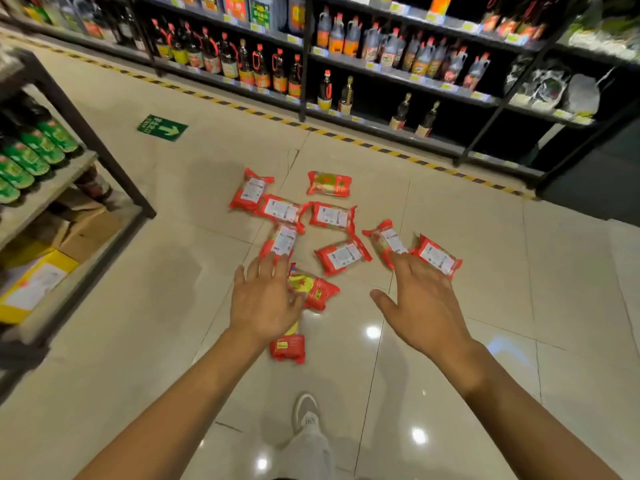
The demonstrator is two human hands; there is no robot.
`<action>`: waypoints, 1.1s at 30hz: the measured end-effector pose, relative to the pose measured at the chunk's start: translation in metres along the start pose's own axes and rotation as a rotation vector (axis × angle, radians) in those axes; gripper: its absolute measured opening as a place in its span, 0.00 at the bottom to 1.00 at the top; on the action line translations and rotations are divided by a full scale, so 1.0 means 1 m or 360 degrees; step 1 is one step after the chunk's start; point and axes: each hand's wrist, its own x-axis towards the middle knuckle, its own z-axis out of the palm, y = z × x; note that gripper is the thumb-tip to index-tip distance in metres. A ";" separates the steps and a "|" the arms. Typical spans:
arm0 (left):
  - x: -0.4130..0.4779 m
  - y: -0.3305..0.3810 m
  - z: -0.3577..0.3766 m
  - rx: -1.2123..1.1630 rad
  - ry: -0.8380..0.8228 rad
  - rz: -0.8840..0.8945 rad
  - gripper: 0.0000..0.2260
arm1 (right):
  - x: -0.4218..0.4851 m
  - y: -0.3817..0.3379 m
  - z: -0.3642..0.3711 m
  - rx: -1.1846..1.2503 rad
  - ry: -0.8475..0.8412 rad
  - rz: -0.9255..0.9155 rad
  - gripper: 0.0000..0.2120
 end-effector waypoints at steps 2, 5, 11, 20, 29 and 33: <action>0.016 0.002 0.002 -0.0013 -0.0029 -0.0036 0.35 | 0.029 0.002 0.006 -0.0007 -0.0040 -0.0041 0.33; 0.037 -0.002 0.010 -0.0001 -0.0032 -0.0115 0.34 | 0.070 -0.001 0.021 -0.0014 -0.0135 -0.0120 0.34; 0.084 -0.019 0.048 -0.0020 -0.0160 -0.0294 0.34 | 0.159 -0.004 0.066 -0.0058 -0.0303 -0.0265 0.33; 0.179 -0.050 0.182 -0.0094 -0.0493 -0.0687 0.35 | 0.313 0.020 0.215 0.0013 -0.0617 -0.0315 0.34; 0.273 -0.090 0.406 -0.0148 -0.0777 -0.0944 0.35 | 0.427 0.057 0.453 -0.0038 -0.0934 -0.0347 0.30; 0.298 -0.111 0.513 -0.0203 -0.0774 -0.1012 0.36 | 0.459 0.075 0.560 -0.0035 -0.1010 -0.0372 0.32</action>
